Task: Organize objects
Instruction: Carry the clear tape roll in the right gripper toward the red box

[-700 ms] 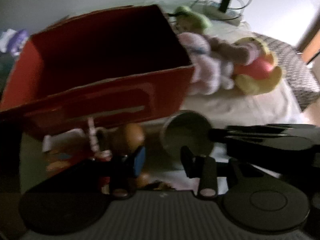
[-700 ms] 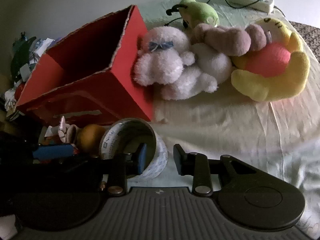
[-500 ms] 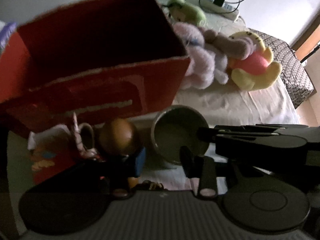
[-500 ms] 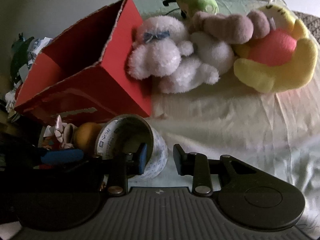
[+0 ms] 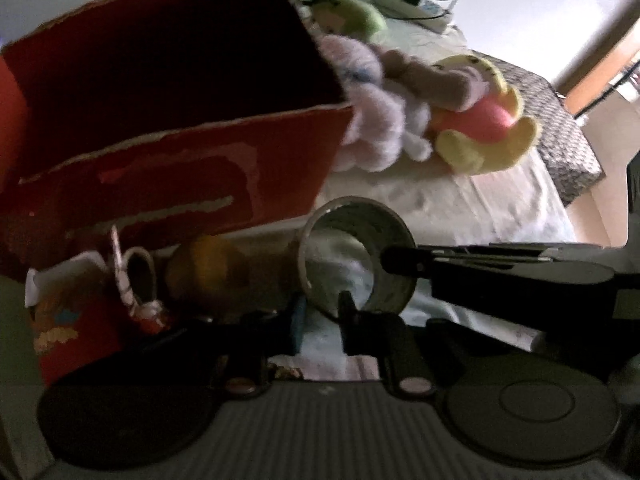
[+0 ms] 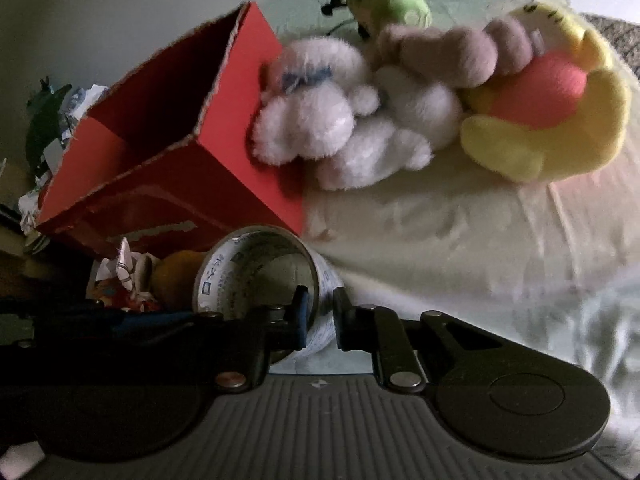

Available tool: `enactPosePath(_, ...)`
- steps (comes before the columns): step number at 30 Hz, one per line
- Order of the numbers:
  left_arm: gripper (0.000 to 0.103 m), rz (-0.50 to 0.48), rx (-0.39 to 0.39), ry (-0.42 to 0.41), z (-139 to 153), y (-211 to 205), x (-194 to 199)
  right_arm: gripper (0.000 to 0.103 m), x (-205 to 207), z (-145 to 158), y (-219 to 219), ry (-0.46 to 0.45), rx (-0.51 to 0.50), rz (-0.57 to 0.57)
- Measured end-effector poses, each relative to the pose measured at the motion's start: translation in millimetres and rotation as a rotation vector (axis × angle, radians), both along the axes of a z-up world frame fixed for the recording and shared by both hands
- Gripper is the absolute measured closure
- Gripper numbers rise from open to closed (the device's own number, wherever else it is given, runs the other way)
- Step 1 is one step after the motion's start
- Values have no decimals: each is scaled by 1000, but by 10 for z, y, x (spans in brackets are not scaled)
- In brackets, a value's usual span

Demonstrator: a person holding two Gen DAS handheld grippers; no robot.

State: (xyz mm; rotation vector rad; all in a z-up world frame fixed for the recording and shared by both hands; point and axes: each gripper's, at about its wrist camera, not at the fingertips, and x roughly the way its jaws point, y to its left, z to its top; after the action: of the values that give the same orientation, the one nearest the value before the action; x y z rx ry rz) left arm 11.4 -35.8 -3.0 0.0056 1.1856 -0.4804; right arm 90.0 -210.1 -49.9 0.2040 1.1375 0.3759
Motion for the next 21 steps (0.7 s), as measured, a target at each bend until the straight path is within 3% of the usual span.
enactPosePath(6,94,-111,-77,-83,384,-59,-71,89,-91,400,-188,-71,-16,-37)
enactPosePath(11,94,-165,-139,-207,844,-18,-56,89,-53,899,-232,-208,0,-57)
enactPosePath(16,94,-121,-137,-309,1126,196,150,89,213,1266,82,-335,25,6)
enactPosePath(21,94,-20,-88,-330,1148,617,544,89,636,1179,691,-335,27,111)
